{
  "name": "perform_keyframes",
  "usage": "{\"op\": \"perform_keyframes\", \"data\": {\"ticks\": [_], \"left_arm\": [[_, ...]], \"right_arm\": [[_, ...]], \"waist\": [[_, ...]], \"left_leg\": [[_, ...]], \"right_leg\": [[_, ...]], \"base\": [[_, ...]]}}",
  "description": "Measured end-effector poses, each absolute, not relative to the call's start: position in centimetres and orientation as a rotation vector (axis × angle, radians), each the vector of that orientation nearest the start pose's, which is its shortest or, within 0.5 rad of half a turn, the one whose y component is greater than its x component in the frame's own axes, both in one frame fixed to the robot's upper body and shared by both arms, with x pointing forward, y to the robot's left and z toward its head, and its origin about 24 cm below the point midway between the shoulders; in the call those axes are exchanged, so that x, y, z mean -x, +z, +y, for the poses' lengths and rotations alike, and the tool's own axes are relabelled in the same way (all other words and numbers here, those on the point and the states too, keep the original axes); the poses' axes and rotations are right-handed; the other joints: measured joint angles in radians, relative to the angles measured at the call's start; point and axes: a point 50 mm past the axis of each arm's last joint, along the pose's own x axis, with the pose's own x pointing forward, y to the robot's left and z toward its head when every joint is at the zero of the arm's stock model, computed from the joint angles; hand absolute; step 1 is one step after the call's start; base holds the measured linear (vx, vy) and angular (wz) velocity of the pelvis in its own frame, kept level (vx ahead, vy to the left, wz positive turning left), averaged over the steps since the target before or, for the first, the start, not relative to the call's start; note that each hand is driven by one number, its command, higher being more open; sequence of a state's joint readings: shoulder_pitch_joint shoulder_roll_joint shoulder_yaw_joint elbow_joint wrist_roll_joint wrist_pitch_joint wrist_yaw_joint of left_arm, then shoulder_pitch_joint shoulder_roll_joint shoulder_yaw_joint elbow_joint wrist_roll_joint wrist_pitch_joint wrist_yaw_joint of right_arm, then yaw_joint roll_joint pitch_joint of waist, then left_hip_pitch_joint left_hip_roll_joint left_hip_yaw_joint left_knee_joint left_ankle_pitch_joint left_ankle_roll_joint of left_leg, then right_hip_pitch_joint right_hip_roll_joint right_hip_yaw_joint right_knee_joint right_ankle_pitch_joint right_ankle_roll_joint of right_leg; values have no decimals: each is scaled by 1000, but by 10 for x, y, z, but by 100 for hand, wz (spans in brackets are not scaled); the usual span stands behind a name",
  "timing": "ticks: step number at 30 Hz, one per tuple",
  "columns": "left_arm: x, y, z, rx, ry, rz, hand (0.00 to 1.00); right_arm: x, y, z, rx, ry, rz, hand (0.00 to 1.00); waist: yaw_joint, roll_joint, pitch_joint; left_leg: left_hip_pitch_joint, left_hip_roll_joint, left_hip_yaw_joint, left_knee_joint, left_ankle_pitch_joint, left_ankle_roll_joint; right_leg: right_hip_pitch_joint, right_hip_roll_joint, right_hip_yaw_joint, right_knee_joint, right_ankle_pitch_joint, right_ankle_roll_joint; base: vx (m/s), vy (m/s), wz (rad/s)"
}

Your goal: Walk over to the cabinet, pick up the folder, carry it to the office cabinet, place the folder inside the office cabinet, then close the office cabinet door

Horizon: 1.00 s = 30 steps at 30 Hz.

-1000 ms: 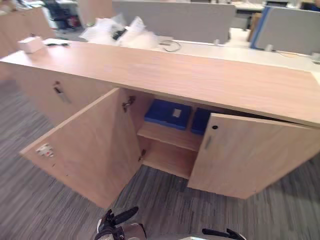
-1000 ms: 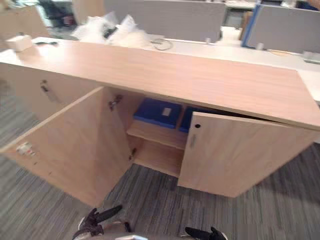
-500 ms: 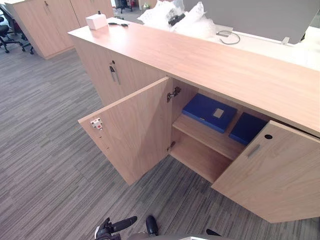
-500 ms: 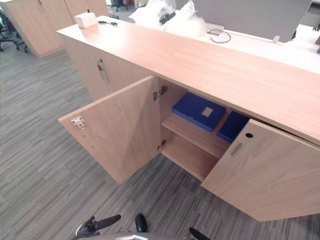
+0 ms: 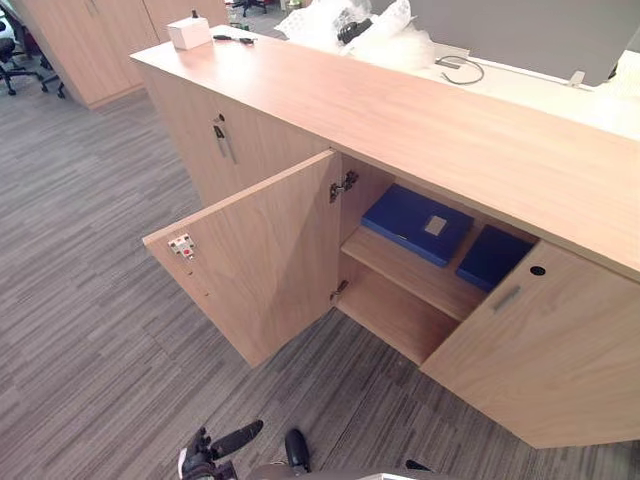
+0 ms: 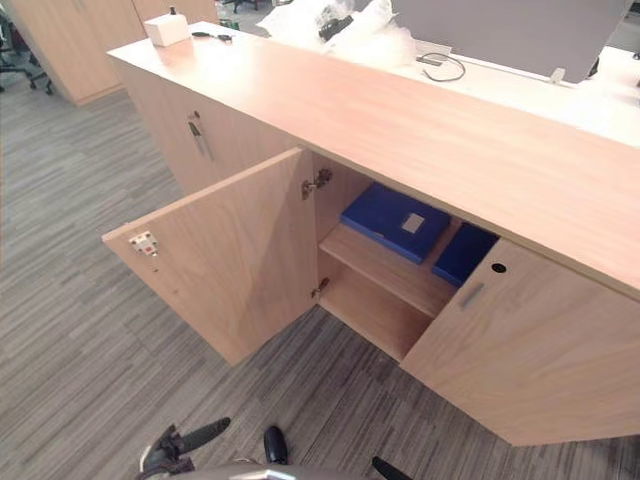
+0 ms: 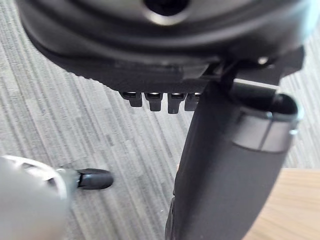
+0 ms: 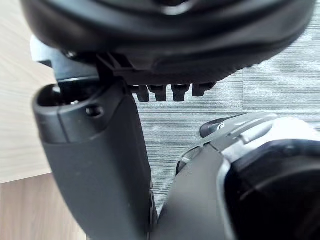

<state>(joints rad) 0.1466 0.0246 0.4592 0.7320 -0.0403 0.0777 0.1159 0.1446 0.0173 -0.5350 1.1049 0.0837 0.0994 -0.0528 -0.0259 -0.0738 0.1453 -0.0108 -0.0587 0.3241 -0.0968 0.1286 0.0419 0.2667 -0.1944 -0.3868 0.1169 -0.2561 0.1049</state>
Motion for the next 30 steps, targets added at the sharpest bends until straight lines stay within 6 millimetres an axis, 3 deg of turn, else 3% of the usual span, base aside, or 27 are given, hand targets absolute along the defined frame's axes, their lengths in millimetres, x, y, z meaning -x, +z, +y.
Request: {"op": "perform_keyframes", "data": {"ticks": [5,8,11,13,15,16,17,18,21,25,30], "left_arm": [[-141,-86,309,-164,668,755,100],[-167,-52,339,-271,688,635,100],[-189,-24,357,-335,685,544,100],[-198,-15,360,-376,663,520,100],[-202,-11,363,-444,633,528,100],[-204,-10,361,-452,615,525,100],[-211,-10,355,-465,571,521,100],[-220,-13,340,-487,469,517,100],[-222,-19,335,-491,412,551,100],[-226,-12,338,-567,327,551,100],[-233,2,345,-681,215,538,100]], "right_arm": [[-21,-175,-204,-414,-660,1296,100],[-15,-175,-204,-436,-668,1298,100],[-10,-175,-205,-464,-681,1296,100],[-5,-174,-210,-489,-714,1285,100],[-5,-174,-212,-492,-717,1279,100],[-4,-174,-212,-494,-718,1282,100],[-2,-174,-212,-504,-730,1283,100],[1,-173,-216,-514,-755,1277,100],[5,-172,-224,-522,-786,1267,100],[11,-172,-223,-525,-792,1283,100],[15,-173,-220,-554,-811,1279,100]], "waist": [[0,47,-14],[0,54,-21],[0,57,-25],[-2,77,-28],[-1,87,-29],[2,81,-31],[1,80,-34],[3,101,-39],[3,138,-52],[16,132,-51],[19,97,-56]], "left_leg": [[49,56,5,1,-28,-24],[69,75,7,6,-37,-32],[81,85,-1,7,-39,-34],[92,112,-12,8,-40,-35],[91,125,-12,8,-39,-43],[90,117,-12,9,-38,-50],[88,105,-20,9,-36,-63],[88,112,-30,7,-30,-71],[80,130,-32,3,-22,-84],[79,140,-38,3,-13,-93],[71,125,-39,2,-10,-92]], "right_leg": [[4,45,45,47,80,-54],[1,58,50,83,102,-75],[-12,65,63,135,105,-80],[-44,74,78,199,88,-97],[-60,90,86,68,34,-101],[-66,89,88,21,63,-99],[-64,81,86,12,62,-74],[-57,86,89,0,59,-68],[-57,107,89,-15,56,-64],[-55,118,89,-17,56,-64],[-58,99,90,-25,54,-56]], "base": [[120,-2,-9],[113,18,-5],[105,-21,2],[62,-53,-3],[-11,-97,-6],[-47,-112,11],[-31,-144,17],[-34,-142,15],[-55,-145,-1],[-56,-61,4],[-56,44,2]]}}
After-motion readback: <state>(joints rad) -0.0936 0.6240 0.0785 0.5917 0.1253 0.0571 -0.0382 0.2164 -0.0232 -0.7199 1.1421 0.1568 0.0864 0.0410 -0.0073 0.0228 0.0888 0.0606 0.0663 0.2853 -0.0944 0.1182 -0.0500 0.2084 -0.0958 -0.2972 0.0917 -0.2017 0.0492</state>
